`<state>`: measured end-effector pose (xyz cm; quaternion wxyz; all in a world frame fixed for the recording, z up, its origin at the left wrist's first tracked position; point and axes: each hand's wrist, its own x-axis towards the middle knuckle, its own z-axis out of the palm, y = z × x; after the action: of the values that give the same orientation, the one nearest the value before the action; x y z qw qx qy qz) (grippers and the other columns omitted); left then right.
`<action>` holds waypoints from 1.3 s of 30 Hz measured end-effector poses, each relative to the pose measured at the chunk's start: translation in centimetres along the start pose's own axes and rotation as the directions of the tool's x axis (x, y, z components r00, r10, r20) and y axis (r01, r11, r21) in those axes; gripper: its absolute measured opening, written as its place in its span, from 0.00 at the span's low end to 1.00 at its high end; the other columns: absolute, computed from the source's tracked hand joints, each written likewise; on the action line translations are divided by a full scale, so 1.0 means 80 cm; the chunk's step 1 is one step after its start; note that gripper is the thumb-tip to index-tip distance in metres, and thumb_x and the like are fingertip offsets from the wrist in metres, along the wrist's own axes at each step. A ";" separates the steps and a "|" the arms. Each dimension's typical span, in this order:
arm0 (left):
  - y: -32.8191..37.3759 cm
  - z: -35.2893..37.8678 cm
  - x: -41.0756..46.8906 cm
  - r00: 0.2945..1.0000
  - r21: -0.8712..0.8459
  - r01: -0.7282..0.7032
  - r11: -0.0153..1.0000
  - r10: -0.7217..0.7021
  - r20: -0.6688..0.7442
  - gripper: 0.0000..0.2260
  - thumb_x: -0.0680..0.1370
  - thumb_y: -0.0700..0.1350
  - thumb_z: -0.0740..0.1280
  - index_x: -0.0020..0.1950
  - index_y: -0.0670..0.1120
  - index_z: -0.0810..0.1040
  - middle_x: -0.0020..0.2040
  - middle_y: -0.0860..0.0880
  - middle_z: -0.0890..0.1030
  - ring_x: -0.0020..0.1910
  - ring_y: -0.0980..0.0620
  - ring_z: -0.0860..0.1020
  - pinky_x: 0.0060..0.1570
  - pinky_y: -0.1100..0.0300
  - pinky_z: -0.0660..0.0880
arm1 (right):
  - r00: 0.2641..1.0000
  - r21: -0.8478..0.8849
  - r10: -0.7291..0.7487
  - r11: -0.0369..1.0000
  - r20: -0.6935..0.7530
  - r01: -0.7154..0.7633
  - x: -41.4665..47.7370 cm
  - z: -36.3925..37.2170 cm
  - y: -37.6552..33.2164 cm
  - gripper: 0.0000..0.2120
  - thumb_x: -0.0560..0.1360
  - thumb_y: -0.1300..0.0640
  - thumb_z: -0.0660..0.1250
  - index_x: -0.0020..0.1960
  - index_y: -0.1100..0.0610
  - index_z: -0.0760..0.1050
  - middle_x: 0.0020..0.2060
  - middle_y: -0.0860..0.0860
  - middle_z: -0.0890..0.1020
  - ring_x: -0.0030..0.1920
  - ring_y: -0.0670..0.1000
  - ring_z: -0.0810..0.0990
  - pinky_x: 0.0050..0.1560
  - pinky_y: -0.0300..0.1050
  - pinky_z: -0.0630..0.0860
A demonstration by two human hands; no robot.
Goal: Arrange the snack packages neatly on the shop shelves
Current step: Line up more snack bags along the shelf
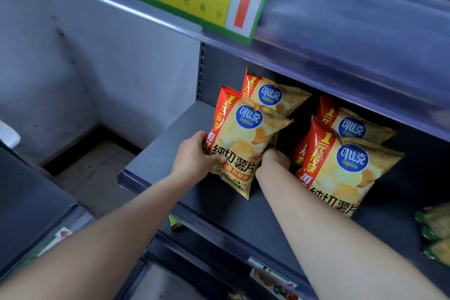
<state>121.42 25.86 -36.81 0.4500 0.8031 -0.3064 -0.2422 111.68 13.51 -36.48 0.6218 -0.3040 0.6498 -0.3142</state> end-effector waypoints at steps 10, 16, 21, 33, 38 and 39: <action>0.015 0.022 0.009 0.998 0.179 0.009 0.984 -0.020 0.058 0.28 0.63 0.56 0.79 0.54 0.53 0.68 0.51 0.58 0.78 0.54 0.54 0.75 0.58 0.50 0.70 | 0.772 -0.188 -0.636 0.758 0.004 0.625 -0.043 -0.050 0.002 0.16 0.76 0.61 0.63 0.64 0.53 0.73 0.58 0.52 0.78 0.58 0.54 0.77 0.60 0.52 0.75; 0.032 0.015 0.016 0.921 -0.234 0.040 0.971 0.055 0.386 0.40 0.63 0.34 0.79 0.67 0.53 0.61 0.56 0.52 0.81 0.54 0.51 0.81 0.48 0.52 0.81 | 0.409 -0.308 -0.893 0.342 0.187 0.888 -0.058 -0.104 -0.005 0.14 0.74 0.64 0.66 0.59 0.56 0.76 0.48 0.48 0.80 0.50 0.50 0.78 0.53 0.50 0.76; 0.047 0.010 0.013 0.875 -0.383 0.088 0.920 0.113 0.471 0.37 0.68 0.28 0.73 0.66 0.56 0.61 0.52 0.51 0.82 0.48 0.51 0.83 0.37 0.58 0.81 | 0.156 -0.576 -0.987 0.103 0.043 0.811 -0.035 -0.157 -0.014 0.25 0.66 0.53 0.66 0.62 0.57 0.72 0.61 0.60 0.74 0.62 0.61 0.70 0.61 0.59 0.66; 0.045 0.045 0.019 0.962 -0.453 0.012 0.891 0.113 0.248 0.35 0.64 0.31 0.77 0.63 0.46 0.63 0.54 0.49 0.80 0.52 0.50 0.81 0.43 0.52 0.81 | 0.749 -0.555 -0.659 0.600 0.063 0.575 0.026 -0.220 0.029 0.41 0.58 0.48 0.81 0.65 0.55 0.66 0.57 0.52 0.77 0.60 0.55 0.76 0.58 0.54 0.75; 0.040 0.050 0.023 0.949 -0.407 -0.076 0.910 0.192 0.251 0.39 0.63 0.31 0.78 0.65 0.49 0.59 0.55 0.53 0.78 0.53 0.56 0.79 0.39 0.62 0.79 | 0.687 -0.513 -0.725 0.574 0.044 0.638 0.034 -0.216 0.028 0.39 0.59 0.51 0.82 0.64 0.59 0.67 0.57 0.54 0.75 0.60 0.55 0.74 0.57 0.48 0.72; 0.037 0.048 0.023 0.937 -0.390 -0.084 0.917 0.206 0.283 0.42 0.62 0.31 0.79 0.66 0.50 0.58 0.57 0.52 0.77 0.55 0.55 0.79 0.41 0.62 0.79 | 0.690 -0.525 -0.720 0.562 0.070 0.640 0.035 -0.217 0.029 0.39 0.60 0.52 0.82 0.64 0.59 0.66 0.58 0.54 0.74 0.61 0.53 0.72 0.57 0.44 0.70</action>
<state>119.36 21.13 -36.27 0.5555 0.6281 -0.3827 -0.3878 94.21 13.24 -39.53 0.2962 -0.6592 0.5851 -0.3679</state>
